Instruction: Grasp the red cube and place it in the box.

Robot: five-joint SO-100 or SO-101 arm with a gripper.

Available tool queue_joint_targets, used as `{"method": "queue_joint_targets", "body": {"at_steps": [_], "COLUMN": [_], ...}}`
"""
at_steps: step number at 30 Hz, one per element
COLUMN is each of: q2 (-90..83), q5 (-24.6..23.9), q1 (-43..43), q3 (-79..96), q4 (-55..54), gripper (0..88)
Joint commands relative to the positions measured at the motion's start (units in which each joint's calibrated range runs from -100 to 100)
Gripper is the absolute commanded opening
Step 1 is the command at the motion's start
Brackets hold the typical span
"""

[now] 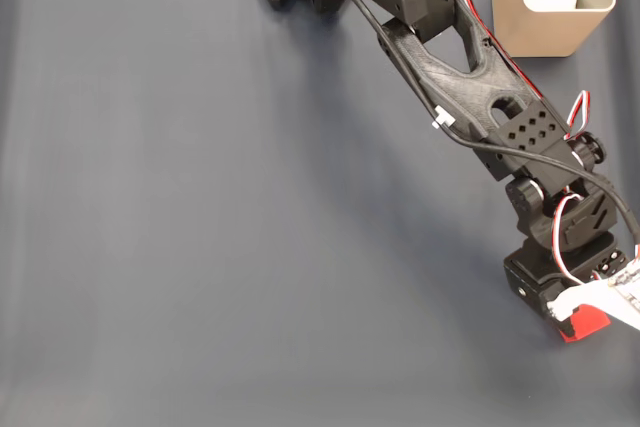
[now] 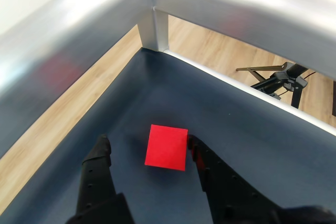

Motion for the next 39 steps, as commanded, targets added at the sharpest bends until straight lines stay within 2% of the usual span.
{"method": "queue_joint_targets", "body": {"at_steps": [1,14,23,39], "q2": [-0.59,-0.42,-0.51,-3.45], "q5": [-0.29,-0.44,1.12,2.88], "q1": [-1.08,-2.08,-1.58,-1.51], "q3": [-3.14,-3.68,-3.04,2.16], "q4": [-0.87,-0.95,0.52,1.43], "gripper": [34.2,33.8,23.3,17.9]}}
